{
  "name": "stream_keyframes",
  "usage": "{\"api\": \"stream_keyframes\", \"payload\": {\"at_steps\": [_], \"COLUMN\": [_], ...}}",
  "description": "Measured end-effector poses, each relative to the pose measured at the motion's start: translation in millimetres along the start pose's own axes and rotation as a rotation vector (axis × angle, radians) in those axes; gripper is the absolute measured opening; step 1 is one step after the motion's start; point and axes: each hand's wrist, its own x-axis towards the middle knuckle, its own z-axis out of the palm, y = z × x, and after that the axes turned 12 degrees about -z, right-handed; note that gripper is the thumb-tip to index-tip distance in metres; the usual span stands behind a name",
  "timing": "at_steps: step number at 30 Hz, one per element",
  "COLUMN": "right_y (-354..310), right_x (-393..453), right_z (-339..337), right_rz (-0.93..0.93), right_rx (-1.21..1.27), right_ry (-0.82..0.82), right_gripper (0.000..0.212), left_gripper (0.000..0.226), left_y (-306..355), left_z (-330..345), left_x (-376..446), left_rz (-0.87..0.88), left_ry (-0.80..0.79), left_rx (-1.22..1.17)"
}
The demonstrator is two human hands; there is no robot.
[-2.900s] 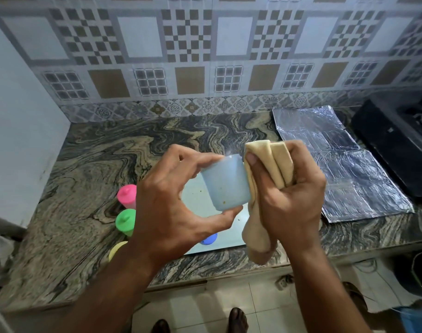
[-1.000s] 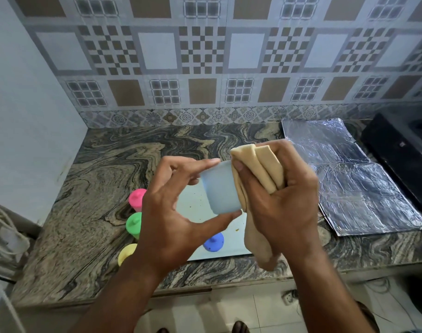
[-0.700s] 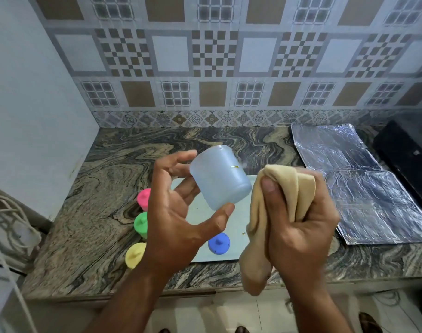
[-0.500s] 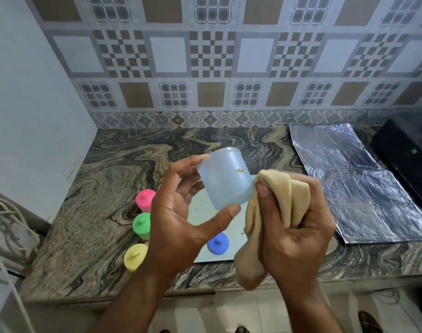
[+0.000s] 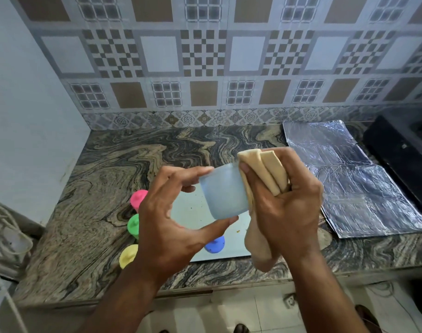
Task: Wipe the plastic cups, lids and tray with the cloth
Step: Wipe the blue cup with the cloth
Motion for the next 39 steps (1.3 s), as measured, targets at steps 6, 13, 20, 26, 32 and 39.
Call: {"api": "stream_keyframes", "payload": {"at_steps": [6, 13, 20, 26, 32, 39], "right_y": [-5, -11, -8, -6, -6, 8], "right_x": [-18, -30, -26, -25, -24, -18], "right_z": [5, 12, 3, 0, -6, -14], "right_rz": [0.042, 0.006, -0.046, -0.114, -0.264, -0.156], "right_rx": [0.245, 0.235, 0.098, 0.049, -0.004, -0.071], "right_ry": [0.179, 0.181, 0.134, -0.010, -0.193, -0.066], "right_gripper": [0.011, 0.017, 0.015, 0.015, 0.021, 0.015], "left_gripper": [0.069, 0.075, 0.081, 0.078, 0.076, 0.075], "left_y": [-5, -4, 4, 11, 12, 14], "left_z": [7, 10, 4, -1, -3, -2], "left_x": [0, 4, 10, 15, 16, 10], "left_rz": [-0.178, -0.158, -0.099, -0.066, -0.059, -0.073], "left_ry": [-0.022, -0.054, 0.055, 0.046, 0.015, 0.030], "left_rx": [-0.355, -0.372, 0.065, 0.162, 0.239, 0.177]}}
